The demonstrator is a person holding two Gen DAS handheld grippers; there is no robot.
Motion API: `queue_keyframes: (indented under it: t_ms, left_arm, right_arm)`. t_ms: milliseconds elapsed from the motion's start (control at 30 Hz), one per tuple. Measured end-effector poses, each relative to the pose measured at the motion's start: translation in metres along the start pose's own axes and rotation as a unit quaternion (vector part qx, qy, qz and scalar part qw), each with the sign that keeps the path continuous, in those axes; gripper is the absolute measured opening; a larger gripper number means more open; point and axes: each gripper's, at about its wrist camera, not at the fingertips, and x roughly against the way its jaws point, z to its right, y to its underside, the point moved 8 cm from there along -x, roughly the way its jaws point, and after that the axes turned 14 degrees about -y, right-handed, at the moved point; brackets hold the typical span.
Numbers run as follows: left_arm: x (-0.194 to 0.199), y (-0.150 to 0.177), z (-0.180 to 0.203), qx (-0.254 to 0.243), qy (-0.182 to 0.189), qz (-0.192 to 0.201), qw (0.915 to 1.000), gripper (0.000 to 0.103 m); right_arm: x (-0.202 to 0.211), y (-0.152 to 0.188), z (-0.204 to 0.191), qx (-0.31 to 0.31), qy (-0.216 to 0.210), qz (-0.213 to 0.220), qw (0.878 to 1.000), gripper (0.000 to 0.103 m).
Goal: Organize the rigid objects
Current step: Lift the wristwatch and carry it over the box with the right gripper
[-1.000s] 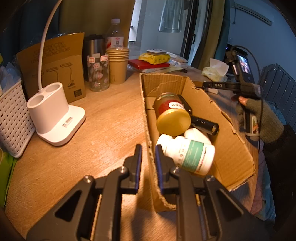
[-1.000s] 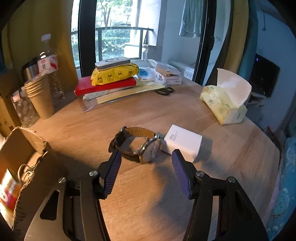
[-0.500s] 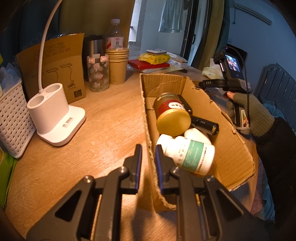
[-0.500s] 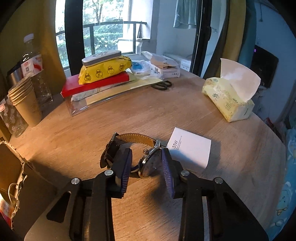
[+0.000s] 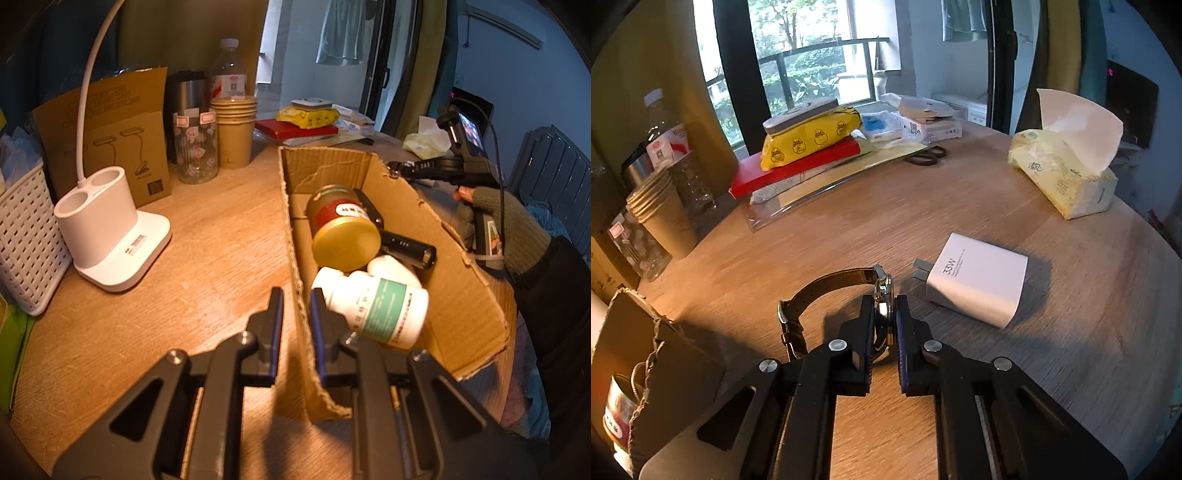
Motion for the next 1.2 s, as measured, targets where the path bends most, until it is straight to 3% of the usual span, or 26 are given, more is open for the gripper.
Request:
queue_keyframes:
  t_ms: [467, 900, 1200]
  left_arm:
    - [0.000, -0.001, 0.000, -0.001, 0.000, 0.001, 1.0000, 0.016]
    - [-0.001, -0.002, 0.000, -0.001, 0.003, 0.001, 1.0000, 0.016]
    - [0.000, -0.002, 0.000, -0.001, 0.003, 0.001, 1.0000, 0.016]
  right_arm:
    - [0.038, 0.002, -0.024, 0.003, -0.043, 0.034, 0.999, 0.011]
    - [0.074, -0.005, -0.097, 0.059, -0.099, 0.053, 0.992, 0.011]
    - [0.072, -0.001, -0.133, 0.100, -0.104, 0.045, 0.989, 0.011]
